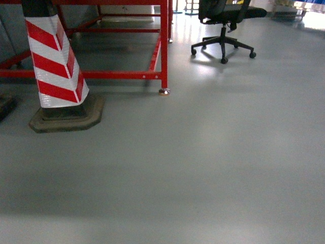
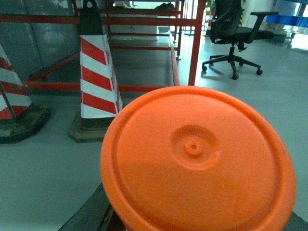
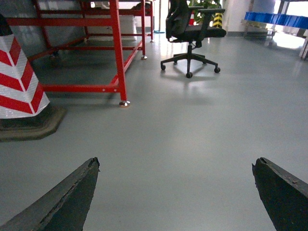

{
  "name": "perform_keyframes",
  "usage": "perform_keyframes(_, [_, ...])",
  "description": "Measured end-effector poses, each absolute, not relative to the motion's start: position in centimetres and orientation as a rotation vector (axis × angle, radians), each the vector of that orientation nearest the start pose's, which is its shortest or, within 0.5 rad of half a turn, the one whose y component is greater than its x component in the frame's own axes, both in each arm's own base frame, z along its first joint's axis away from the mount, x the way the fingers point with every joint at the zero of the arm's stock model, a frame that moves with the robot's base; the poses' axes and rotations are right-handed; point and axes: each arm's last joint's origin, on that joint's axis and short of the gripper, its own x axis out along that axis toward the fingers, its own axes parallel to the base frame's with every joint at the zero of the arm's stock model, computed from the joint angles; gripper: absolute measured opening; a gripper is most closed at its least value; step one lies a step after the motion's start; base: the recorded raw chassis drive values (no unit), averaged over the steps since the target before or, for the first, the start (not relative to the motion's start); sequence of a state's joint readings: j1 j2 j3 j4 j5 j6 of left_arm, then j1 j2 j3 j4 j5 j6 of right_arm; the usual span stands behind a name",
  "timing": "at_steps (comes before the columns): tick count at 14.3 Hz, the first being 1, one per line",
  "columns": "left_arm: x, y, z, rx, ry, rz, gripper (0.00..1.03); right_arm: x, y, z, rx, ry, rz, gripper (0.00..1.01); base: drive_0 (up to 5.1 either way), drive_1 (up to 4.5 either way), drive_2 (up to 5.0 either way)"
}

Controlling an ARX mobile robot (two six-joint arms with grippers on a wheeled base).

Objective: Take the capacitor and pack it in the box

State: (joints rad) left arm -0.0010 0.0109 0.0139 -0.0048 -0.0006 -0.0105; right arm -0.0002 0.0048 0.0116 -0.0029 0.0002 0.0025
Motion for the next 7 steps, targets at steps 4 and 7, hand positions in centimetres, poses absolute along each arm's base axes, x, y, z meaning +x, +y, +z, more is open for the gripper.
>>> perform_keyframes(4, [9.75,-0.01,16.68,-0.010,0.003,-0.002,0.44,9.73,0.00,16.65,0.002,-0.001,0.000,0.98,-5.1,2.39,2.4])
perform_keyframes(7, [9.75,-0.01,16.68,-0.010,0.003,0.000,0.44,9.73,0.00,16.68,0.003,-0.004,-0.001,0.98,-4.9,2.53,2.5])
